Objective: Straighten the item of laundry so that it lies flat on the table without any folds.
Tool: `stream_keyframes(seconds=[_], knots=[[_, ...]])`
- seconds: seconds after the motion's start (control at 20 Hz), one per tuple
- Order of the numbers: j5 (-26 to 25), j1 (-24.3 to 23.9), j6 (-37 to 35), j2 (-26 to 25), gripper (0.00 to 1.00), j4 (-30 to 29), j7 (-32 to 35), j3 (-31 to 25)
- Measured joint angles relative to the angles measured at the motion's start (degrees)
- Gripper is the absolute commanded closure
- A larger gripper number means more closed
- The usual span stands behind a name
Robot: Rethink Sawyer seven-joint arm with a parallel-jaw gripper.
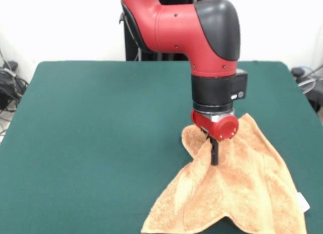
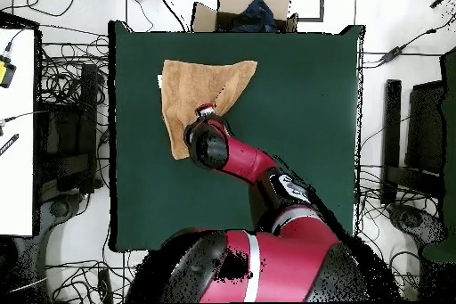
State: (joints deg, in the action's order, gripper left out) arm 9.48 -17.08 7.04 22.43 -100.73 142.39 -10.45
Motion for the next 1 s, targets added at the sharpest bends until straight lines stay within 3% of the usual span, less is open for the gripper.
stream_keyframes(seconds=[1.0], knots=[[-0.8,-1.5,3.4,1.4,1.00,-5.8,0.0,0.0]])
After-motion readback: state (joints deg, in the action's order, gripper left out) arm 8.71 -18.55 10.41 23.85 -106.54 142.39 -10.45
